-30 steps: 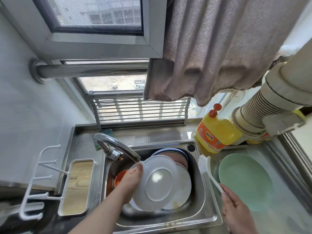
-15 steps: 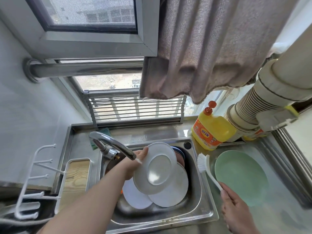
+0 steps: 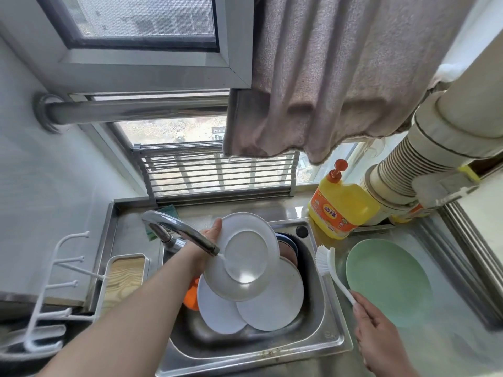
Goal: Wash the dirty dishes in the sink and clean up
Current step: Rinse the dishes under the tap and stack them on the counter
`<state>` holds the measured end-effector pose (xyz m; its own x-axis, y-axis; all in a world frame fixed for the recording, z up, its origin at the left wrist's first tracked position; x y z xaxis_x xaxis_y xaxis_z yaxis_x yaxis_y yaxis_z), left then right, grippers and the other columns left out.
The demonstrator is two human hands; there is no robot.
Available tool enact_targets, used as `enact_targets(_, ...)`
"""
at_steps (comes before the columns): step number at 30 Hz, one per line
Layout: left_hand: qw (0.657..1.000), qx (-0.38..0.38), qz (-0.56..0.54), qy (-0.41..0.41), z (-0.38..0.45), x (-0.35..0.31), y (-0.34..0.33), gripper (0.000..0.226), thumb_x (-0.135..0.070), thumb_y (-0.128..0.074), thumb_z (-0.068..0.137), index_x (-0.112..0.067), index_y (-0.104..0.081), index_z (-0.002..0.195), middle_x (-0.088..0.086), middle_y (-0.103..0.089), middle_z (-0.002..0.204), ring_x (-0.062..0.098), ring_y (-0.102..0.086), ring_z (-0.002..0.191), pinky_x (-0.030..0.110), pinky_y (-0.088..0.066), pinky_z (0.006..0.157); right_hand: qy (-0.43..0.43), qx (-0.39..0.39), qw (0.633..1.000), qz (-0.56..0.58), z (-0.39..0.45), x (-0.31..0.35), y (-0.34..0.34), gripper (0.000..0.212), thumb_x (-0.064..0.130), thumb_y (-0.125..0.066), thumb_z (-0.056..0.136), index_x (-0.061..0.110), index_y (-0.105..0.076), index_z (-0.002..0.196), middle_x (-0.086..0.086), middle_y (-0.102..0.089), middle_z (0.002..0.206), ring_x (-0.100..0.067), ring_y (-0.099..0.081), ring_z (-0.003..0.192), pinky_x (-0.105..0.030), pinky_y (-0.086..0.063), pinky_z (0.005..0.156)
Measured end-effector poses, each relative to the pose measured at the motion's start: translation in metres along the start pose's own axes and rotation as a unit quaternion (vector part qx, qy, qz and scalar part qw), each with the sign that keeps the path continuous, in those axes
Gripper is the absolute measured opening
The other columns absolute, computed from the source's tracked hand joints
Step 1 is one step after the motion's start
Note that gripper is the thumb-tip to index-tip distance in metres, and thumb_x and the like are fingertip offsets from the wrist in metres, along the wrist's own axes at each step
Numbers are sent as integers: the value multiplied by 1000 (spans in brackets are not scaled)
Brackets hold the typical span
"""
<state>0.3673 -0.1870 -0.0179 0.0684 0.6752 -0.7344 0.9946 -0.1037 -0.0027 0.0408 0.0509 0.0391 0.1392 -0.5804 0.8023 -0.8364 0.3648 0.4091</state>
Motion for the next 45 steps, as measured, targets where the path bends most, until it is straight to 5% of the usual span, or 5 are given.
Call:
enact_targets(14, 991, 25, -89, 93, -7, 61, -26, 82, -58, -91, 66, -7, -68, 127, 18, -77, 114, 39, -75, 103, 55, -63, 82, -51, 62, 996, -44, 5, -7, -13, 45, 37, -73, 93, 6, -47, 73, -2, -39, 51, -17, -38, 43, -29, -37, 50)
enact_targets(26, 989, 63, 127, -46, -63, 33, 8, 35, -30, -94, 77, -8, -77, 97, 10, -80, 88, 24, -76, 78, 40, -61, 71, -168, 148, 966, 132, 5, 25, -96, 34, 21, -82, 89, 14, -48, 88, -15, -66, 84, -27, -70, 73, -36, -56, 61)
enact_targets(37, 807, 105, 504, -288, -92, 46, -10, 28, -64, -73, 82, -40, -77, 97, -27, -66, 87, -1, -60, 84, 26, -50, 74, -227, 92, 958, 149, 18, 53, -150, 39, -3, -67, 93, 9, -55, 128, -20, -64, 114, -40, -75, 83, -49, -65, 64)
enact_targets(42, 985, 95, 136, -44, -77, 57, -11, 43, -47, -47, 109, -17, -78, 108, 2, -79, 100, 16, -74, 95, 30, -58, 85, -187, 65, 980, 28, 17, 40, -128, 16, -11, -59, 85, -1, -55, 97, -23, -64, 101, -41, -67, 93, -48, -65, 58)
enact_targets(45, 968, -35, -224, 108, -41, 63, -18, 16, -14, -60, 105, -8, -70, 116, 14, -74, 94, 26, -72, 88, 35, -62, 74, -158, 53, 986, 20, 16, 30, -116, 22, -7, -62, 78, 2, -60, 97, -22, -70, 96, -43, -70, 90, -55, -64, 58)
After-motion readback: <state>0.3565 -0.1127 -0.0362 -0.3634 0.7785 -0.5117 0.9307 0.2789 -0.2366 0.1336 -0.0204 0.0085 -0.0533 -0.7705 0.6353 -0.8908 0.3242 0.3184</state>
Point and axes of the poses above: each hand's wrist, its own z-axis towards the middle knuckle, its own y-axis out of the back of the hand, x = y × z, the point moved 4 cm from there along z, towards the middle knuckle
